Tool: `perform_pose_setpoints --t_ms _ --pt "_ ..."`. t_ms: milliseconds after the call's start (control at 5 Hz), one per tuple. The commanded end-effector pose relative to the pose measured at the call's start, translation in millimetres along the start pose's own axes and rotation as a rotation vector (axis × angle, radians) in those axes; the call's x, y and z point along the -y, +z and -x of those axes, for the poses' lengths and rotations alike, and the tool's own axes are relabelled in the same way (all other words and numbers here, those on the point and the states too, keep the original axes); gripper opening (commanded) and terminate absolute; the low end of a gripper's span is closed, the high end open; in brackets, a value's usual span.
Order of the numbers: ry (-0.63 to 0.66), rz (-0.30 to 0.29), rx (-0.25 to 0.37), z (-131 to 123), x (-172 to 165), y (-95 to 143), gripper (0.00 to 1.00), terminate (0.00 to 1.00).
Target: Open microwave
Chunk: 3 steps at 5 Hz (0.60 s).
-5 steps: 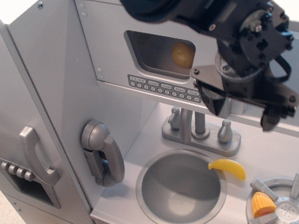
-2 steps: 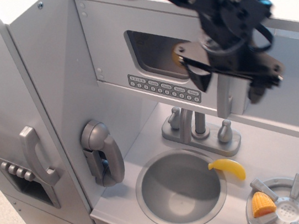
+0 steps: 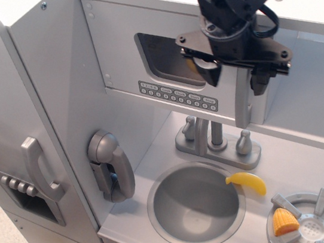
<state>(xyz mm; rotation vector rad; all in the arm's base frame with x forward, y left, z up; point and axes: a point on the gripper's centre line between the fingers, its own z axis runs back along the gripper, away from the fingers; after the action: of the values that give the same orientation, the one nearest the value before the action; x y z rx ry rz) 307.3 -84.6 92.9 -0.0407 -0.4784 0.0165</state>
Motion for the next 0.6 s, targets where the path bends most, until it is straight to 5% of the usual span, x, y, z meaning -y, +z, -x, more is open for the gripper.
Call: perform_pose_setpoints --t_ms 0,400 --pt "-0.02 0.091 0.049 -8 5 15 0.0 0.0" --pt "-0.019 0.146 0.05 5 -1 19 0.0 0.0"
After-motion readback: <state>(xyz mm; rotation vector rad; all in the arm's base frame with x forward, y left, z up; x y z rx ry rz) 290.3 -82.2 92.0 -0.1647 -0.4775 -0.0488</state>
